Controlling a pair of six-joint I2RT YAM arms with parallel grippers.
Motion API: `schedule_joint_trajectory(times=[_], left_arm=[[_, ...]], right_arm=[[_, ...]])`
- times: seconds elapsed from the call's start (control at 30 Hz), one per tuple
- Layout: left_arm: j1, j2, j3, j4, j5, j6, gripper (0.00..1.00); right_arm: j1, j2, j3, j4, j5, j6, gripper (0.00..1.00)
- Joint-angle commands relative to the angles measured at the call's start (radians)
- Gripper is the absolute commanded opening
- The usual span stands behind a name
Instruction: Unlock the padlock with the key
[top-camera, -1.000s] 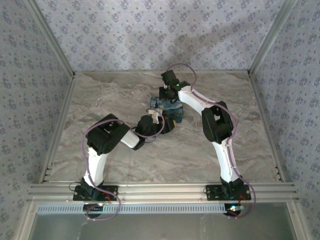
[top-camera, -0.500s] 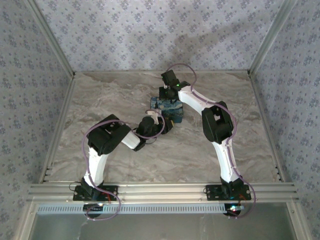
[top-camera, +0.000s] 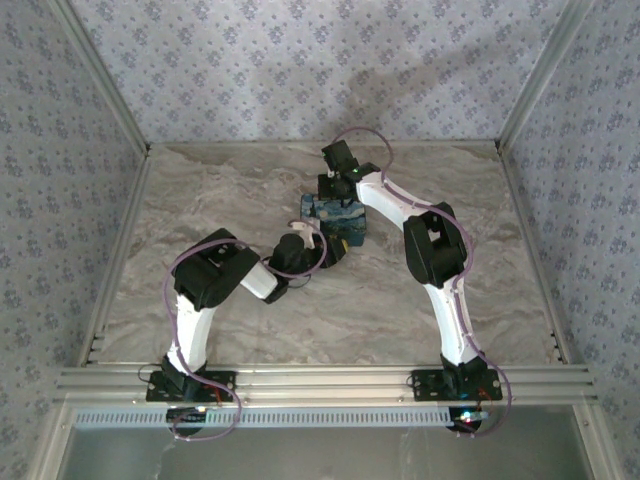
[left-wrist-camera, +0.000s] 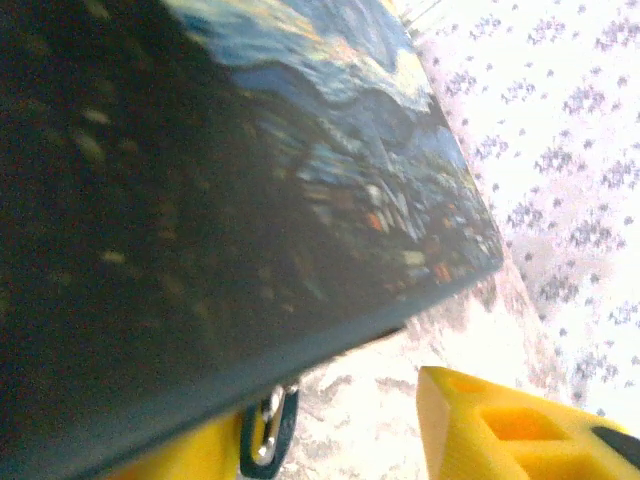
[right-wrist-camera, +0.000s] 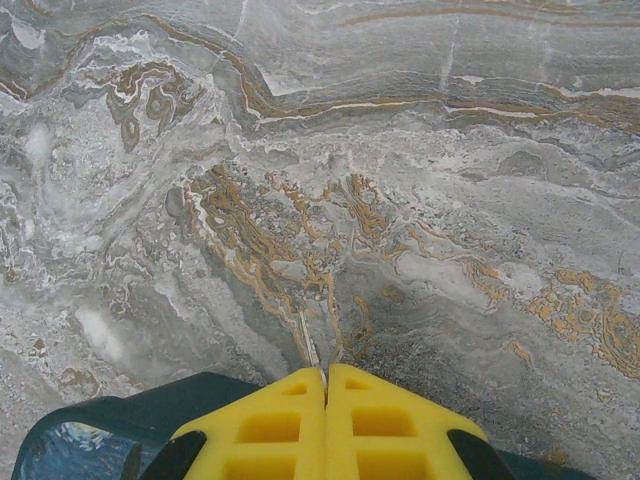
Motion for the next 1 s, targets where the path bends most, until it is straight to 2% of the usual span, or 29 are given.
schedule_joint_trajectory(times=[0.0,0.33,0.47,0.7,0.83,0.97], left_arm=[[0.011,0.065,-0.026,-0.177,-0.010,-0.019,0.54],[-0.019,0.075,0.026,-0.254,0.002,0.012,0.55],[-0.021,0.083,0.040,-0.244,0.027,0.022,0.45],[-0.021,0.114,0.067,-0.222,0.050,0.010,0.52],[-0.020,0.133,0.096,-0.217,0.069,0.002,0.49],[-0.018,0.131,0.087,-0.222,0.034,-0.010,0.51]], right_arm=[[0.032,0.041,-0.057,-0.177,-0.046,0.012,0.00],[0.032,0.042,-0.057,-0.166,-0.044,0.014,0.00],[0.032,0.046,-0.057,-0.171,-0.046,0.014,0.00],[0.027,0.044,-0.064,-0.175,-0.051,0.009,0.00],[0.029,0.044,-0.065,-0.172,-0.047,0.010,0.00],[0.031,0.043,-0.071,-0.167,-0.046,0.012,0.00]])
